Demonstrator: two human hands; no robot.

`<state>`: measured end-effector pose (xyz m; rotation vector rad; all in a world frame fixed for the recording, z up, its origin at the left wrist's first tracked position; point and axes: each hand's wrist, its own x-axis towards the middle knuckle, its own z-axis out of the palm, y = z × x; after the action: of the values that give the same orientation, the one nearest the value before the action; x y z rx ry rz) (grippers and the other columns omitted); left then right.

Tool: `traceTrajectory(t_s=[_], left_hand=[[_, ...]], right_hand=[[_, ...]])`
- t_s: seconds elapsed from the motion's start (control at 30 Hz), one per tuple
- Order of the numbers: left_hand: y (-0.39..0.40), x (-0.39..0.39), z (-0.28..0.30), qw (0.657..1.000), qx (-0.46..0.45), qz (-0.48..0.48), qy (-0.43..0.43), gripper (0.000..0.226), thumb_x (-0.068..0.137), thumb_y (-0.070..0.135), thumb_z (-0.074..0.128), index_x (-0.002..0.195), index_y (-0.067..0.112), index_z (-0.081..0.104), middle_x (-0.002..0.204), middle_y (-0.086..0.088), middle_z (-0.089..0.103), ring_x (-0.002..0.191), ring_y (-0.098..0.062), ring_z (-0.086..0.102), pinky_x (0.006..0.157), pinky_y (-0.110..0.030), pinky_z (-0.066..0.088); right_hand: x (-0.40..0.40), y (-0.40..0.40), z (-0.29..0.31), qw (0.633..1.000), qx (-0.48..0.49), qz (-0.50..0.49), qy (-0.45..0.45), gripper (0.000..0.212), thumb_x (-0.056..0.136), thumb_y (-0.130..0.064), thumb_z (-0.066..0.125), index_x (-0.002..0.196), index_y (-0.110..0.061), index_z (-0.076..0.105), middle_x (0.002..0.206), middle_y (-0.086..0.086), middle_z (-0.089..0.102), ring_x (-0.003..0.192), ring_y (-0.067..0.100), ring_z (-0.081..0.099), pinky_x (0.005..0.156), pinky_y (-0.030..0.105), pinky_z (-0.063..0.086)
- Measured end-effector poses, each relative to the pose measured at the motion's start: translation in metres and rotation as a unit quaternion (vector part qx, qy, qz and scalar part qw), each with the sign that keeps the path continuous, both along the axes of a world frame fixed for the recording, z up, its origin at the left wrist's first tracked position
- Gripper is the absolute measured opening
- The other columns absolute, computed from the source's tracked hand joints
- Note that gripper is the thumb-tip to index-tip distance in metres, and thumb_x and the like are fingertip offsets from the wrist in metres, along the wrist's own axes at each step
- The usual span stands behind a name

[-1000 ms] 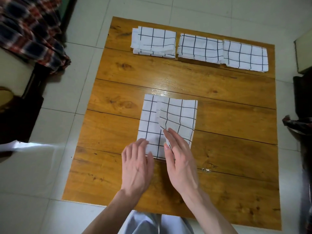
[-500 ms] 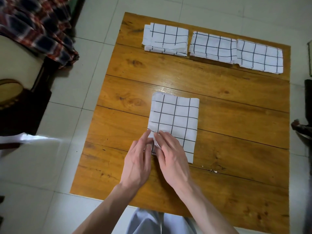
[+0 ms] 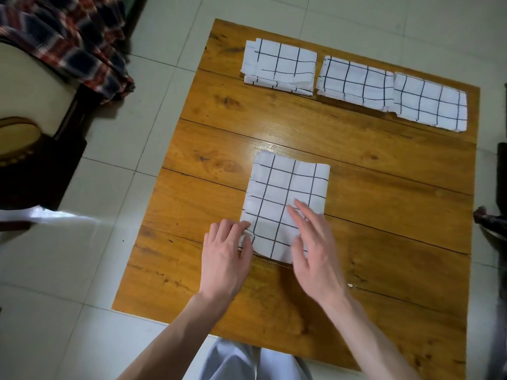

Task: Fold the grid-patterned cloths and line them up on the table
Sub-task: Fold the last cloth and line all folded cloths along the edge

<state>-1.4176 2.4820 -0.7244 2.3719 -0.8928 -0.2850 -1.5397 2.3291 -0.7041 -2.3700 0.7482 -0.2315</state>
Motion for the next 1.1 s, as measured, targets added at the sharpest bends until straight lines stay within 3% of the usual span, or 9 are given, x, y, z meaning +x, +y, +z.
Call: traceTrajectory(t_s=[0.1,0.23,0.37,0.53,0.73,0.9,1.03,1.1], left_hand=[[0.000,-0.003,0.000,1.000,0.023,0.013,-0.013,0.021,0.102,0.011,0.056,0.119,0.014,0.069,0.110,0.000,0.064,0.096,-0.021,0.051,0.079,-0.035,0.044],[-0.001,-0.009,0.004,0.999,0.040,0.028,-0.020,0.026,0.104,0.022,0.046,0.119,0.016,0.066,0.112,-0.001,0.059,0.095,-0.022,0.048,0.080,-0.041,0.044],[-0.005,-0.021,0.007,0.996,0.062,0.050,-0.031,0.032,0.104,0.028,0.043,0.127,0.018,0.062,0.129,-0.008,0.052,0.111,-0.029,0.046,0.093,-0.046,0.039],[-0.014,-0.044,0.006,0.990,0.056,-0.096,-0.088,0.036,0.103,0.025,0.046,0.135,0.016,0.060,0.140,-0.010,0.056,0.127,-0.030,0.050,0.106,-0.045,0.036],[-0.017,-0.079,-0.004,0.939,0.069,-0.306,-0.143,0.048,0.108,0.034,0.042,0.151,0.014,0.048,0.149,-0.008,0.054,0.137,-0.027,0.050,0.119,-0.044,0.031],[-0.018,-0.084,-0.007,0.932,0.126,-0.306,-0.147,0.061,0.107,0.046,0.041,0.159,0.013,0.038,0.152,-0.008,0.051,0.143,-0.027,0.044,0.122,-0.048,0.022],[-0.015,-0.074,-0.005,0.928,0.145,-0.309,-0.150,0.061,0.107,0.047,0.042,0.157,0.012,0.040,0.153,-0.009,0.049,0.149,-0.029,0.040,0.125,-0.052,0.017],[-0.012,-0.064,-0.003,0.928,0.156,-0.304,-0.151,0.059,0.107,0.046,0.043,0.155,0.012,0.044,0.153,-0.010,0.051,0.150,-0.030,0.040,0.125,-0.053,0.017]], right_hand=[[-0.012,-0.034,-0.002,0.999,-0.039,0.007,0.020,0.049,0.109,-0.021,0.035,0.157,-0.013,0.044,0.165,0.000,0.040,0.154,0.012,0.033,0.128,0.040,0.026],[-0.018,-0.062,-0.010,0.981,-0.138,0.104,0.092,0.048,0.113,-0.026,0.034,0.159,-0.014,0.038,0.168,0.002,0.032,0.158,0.016,0.025,0.129,0.045,0.024],[-0.019,-0.070,-0.021,0.962,-0.172,0.150,0.151,0.055,0.112,-0.033,0.040,0.163,-0.019,0.026,0.172,0.001,0.019,0.160,0.014,0.015,0.130,0.046,0.021],[-0.022,-0.063,-0.029,0.957,-0.186,0.143,0.172,0.058,0.115,-0.039,0.030,0.167,-0.019,0.014,0.175,-0.002,0.006,0.162,0.014,0.002,0.131,0.045,0.012],[-0.019,-0.066,-0.024,0.969,-0.149,0.131,0.145,0.058,0.113,-0.041,0.018,0.166,-0.018,0.022,0.174,-0.003,0.016,0.161,0.013,0.010,0.129,0.045,0.016],[0.005,-0.098,-0.013,0.986,-0.129,0.040,0.103,0.051,0.113,-0.029,0.032,0.164,-0.020,0.029,0.171,-0.001,0.026,0.159,0.018,0.022,0.128,0.045,0.023],[0.019,-0.120,-0.015,0.969,-0.160,0.126,0.136,0.053,0.110,-0.020,0.039,0.162,-0.024,0.033,0.173,-0.003,0.022,0.161,0.017,0.014,0.126,0.052,0.027],[0.014,-0.122,-0.018,0.963,-0.163,0.154,0.146,0.051,0.111,-0.025,0.038,0.162,-0.023,0.034,0.173,-0.004,0.021,0.161,0.015,0.013,0.127,0.051,0.027]])
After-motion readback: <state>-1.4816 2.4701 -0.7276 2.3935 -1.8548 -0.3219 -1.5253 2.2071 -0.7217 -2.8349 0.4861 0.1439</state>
